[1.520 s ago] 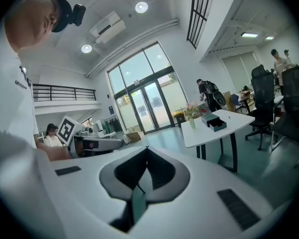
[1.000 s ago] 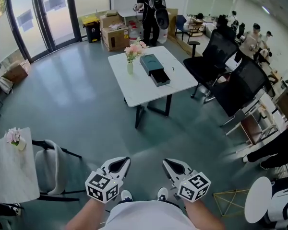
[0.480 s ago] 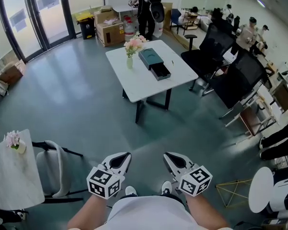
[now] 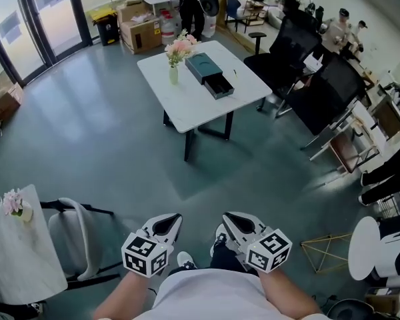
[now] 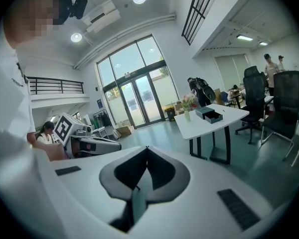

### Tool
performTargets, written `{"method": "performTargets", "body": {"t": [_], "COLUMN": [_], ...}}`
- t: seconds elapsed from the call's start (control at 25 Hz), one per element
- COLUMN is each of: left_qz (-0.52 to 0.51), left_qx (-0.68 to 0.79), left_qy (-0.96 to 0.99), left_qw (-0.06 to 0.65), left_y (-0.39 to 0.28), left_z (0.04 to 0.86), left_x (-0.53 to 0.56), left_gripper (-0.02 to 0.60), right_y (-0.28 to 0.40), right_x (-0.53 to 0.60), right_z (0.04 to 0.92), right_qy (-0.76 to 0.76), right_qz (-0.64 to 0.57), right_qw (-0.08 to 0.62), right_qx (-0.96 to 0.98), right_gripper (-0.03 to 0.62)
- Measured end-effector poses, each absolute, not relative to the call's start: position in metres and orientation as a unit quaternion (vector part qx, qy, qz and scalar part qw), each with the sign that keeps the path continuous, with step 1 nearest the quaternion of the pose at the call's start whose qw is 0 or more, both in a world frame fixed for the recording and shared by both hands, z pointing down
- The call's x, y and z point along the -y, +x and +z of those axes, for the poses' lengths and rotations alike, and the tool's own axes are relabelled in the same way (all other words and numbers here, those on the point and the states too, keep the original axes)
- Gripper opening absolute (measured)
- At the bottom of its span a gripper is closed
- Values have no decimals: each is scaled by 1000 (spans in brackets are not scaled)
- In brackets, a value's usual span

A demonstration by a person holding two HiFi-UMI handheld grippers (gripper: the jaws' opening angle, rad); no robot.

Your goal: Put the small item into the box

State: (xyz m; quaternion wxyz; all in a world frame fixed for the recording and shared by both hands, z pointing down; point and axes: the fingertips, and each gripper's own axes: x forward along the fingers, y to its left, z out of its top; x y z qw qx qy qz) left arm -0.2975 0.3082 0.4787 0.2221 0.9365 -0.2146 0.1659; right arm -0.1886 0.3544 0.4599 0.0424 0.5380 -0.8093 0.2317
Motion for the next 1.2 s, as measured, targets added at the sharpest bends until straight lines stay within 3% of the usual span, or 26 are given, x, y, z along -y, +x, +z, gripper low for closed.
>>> {"method": "performTargets", "body": {"t": [0.4,0.88,1.2], "left_qz": [168,182,178], "left_qx": [217,238,250], "left_qy": [938,936,934], "left_qw": [210,187,185], "left_y": [-252,-139,-83], "left_z": [471,456,448], "left_x": [-258,-166,-142], "left_gripper": [12,12,12], "right_y": [-138,-22,14], "right_x": [-296,-210,-192], "right_z": [458,450,455], "right_qy": [537,526,508], "right_qz": [233,234,247], "right_qw": [24,9,-1], "right_qx": [810,817,825], "right_gripper": [15,15,15]}}
